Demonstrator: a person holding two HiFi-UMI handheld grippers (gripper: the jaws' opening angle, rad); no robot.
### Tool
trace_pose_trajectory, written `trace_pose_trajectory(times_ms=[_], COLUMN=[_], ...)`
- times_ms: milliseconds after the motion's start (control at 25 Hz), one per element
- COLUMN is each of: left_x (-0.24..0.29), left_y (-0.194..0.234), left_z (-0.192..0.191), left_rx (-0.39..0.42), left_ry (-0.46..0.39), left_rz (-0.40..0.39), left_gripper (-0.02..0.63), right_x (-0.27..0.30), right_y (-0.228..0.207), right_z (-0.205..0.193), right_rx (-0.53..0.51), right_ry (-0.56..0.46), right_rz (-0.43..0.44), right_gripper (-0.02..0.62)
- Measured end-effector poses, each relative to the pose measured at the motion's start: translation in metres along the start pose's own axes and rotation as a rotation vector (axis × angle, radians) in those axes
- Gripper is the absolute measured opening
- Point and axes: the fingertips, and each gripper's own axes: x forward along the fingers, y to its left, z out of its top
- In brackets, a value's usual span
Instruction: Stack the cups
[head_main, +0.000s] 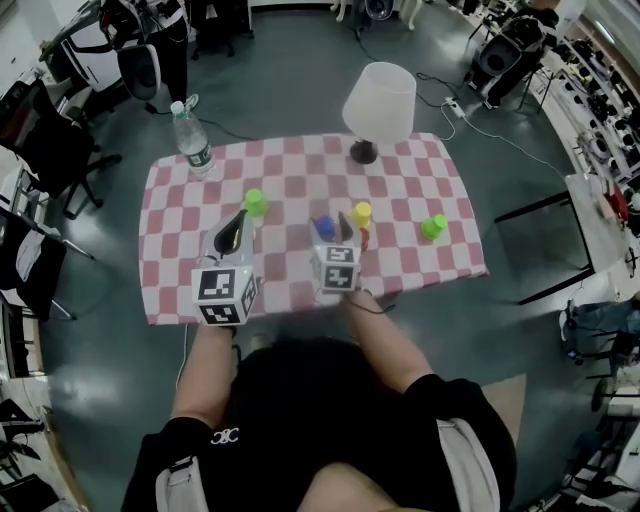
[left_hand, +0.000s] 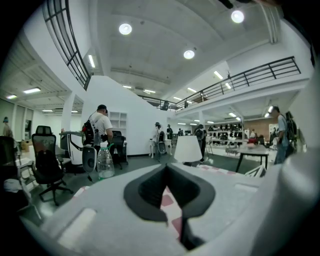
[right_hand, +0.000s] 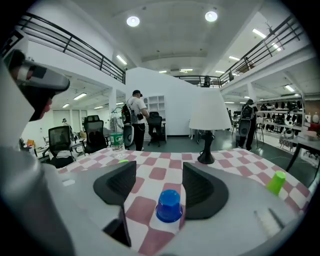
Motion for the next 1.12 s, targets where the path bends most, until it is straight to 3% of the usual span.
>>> trace_pose_trajectory(times_ms=[400, 1120], left_x=[-0.010, -0.020], left_y=[0.008, 0.020], left_z=[-0.011, -0.025], left_rx=[0.006, 0.025], left_ry=[0.031, 0.092], left_rz=[0.036, 0.068], left_gripper=[-0.002, -0.002], right_x=[0.023, 0.053], right_y=[-0.014, -0.027], right_z=[-0.067, -0.111], right_rx=[0.065, 0.062], right_ry=[0.162, 0.329], right_rz=[-0.033, -0.079], right_gripper=[0.276, 0.266])
